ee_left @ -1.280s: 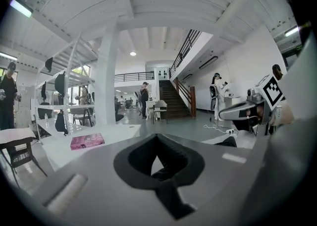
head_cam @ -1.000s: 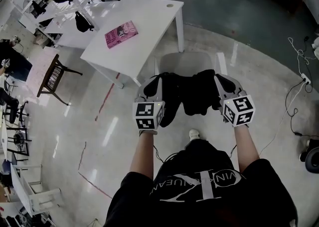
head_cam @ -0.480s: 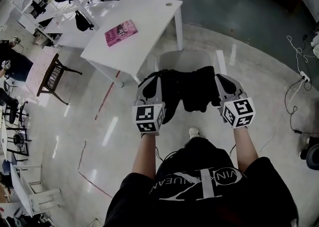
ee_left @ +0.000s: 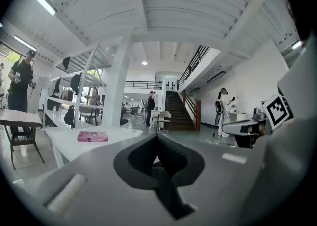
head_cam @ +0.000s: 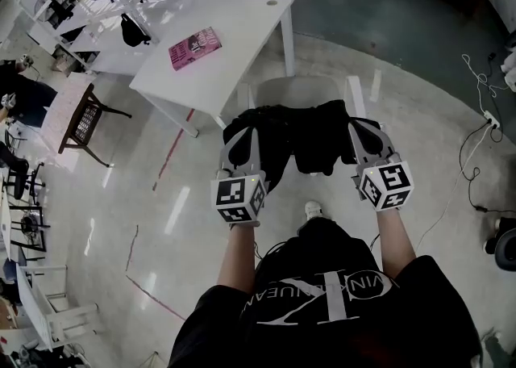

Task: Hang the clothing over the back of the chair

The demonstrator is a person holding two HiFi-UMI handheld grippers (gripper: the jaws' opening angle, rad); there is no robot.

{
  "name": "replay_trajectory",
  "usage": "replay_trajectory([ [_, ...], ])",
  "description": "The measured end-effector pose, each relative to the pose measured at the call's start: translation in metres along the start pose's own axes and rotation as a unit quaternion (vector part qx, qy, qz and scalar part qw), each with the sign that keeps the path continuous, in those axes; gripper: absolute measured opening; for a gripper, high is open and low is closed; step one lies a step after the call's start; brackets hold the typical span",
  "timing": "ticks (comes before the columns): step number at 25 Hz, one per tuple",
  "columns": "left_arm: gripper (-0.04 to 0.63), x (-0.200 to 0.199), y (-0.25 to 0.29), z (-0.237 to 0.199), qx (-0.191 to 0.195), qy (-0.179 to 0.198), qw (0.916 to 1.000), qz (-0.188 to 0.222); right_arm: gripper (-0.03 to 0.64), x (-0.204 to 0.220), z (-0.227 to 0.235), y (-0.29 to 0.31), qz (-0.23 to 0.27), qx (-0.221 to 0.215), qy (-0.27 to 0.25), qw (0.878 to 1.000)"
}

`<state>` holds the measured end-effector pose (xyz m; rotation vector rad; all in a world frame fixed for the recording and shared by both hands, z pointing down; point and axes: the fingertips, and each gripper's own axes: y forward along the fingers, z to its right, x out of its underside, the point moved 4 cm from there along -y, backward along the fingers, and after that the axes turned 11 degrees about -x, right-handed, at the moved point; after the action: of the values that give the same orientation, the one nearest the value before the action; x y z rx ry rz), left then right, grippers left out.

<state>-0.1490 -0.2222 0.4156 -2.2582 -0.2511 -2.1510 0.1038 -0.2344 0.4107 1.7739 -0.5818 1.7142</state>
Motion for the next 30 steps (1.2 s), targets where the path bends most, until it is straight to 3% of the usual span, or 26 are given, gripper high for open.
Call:
replay_trajectory([
  [30, 0.011, -0.002, -0.032, 0.005, 0.004, 0.015, 0.9999, 0.006, 0.018, 0.001, -0.024, -0.022, 0.018, 0.009, 0.008, 1.0],
])
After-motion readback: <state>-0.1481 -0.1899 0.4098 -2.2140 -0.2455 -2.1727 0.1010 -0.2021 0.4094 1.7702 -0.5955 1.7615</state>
